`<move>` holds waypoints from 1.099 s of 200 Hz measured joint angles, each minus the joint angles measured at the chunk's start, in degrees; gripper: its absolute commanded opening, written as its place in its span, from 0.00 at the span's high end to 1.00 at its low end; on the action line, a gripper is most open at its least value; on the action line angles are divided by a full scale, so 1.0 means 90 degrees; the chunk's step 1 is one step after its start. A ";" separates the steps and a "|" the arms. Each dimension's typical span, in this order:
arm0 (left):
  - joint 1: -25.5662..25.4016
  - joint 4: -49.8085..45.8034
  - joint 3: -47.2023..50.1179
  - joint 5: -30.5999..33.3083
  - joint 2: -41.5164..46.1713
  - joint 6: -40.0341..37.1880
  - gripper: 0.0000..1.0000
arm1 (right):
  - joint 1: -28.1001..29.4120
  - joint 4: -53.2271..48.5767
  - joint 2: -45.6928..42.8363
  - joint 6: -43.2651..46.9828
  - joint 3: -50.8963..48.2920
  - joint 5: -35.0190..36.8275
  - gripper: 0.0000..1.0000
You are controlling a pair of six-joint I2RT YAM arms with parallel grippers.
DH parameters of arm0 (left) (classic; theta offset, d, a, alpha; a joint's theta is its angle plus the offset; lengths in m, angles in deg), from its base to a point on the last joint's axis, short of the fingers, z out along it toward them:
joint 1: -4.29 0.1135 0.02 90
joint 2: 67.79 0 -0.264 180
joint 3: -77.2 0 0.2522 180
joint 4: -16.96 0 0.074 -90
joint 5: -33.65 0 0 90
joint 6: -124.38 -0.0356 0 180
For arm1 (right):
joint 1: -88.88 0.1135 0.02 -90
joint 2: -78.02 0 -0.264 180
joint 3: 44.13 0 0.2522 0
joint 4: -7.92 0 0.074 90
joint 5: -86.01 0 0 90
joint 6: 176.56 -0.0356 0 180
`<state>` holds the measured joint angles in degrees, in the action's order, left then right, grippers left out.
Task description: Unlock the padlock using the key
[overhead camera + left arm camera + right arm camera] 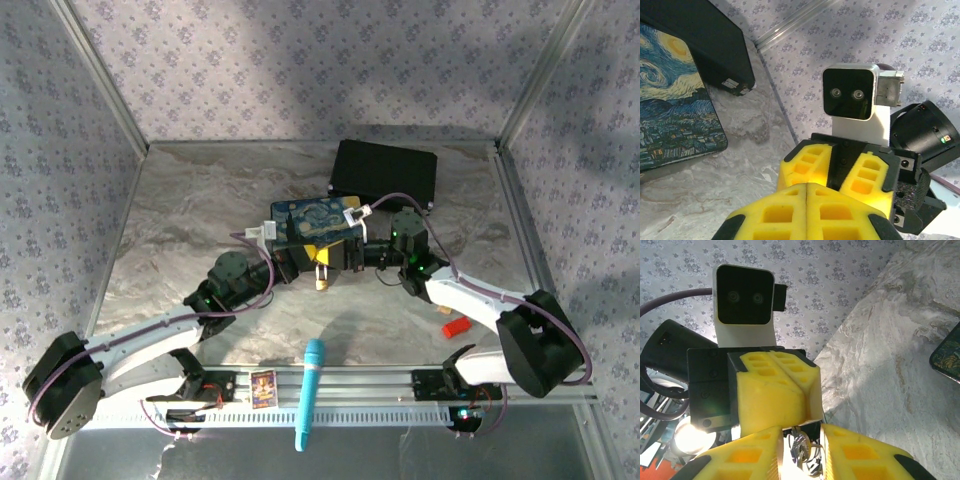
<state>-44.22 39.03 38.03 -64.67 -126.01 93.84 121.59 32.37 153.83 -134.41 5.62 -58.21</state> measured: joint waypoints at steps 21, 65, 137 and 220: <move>-0.0022 0.0024 0.0000 0.0015 0.0053 -0.0010 1.00 | 0.0017 0.0051 0.0024 -0.0073 -0.0024 0.0019 0.74; -0.0027 0.0039 0.0000 0.0019 0.0053 -0.0022 1.00 | 0.0068 0.0119 0.0061 -0.0131 -0.0027 0.0019 0.76; -0.0027 0.0007 0.0002 0.0070 0.0041 -0.0036 1.00 | 0.0100 0.0367 0.0061 -0.0289 -0.0100 0.0000 0.96; -0.0058 -0.0877 0.0000 0.0724 0.0393 -0.0204 0.00 | -0.0209 -0.0095 -0.0148 -0.0172 -0.0389 0.0168 1.00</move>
<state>-44.74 31.14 38.03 -58.15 -122.47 92.01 119.71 31.52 152.50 -135.96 2.12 -56.70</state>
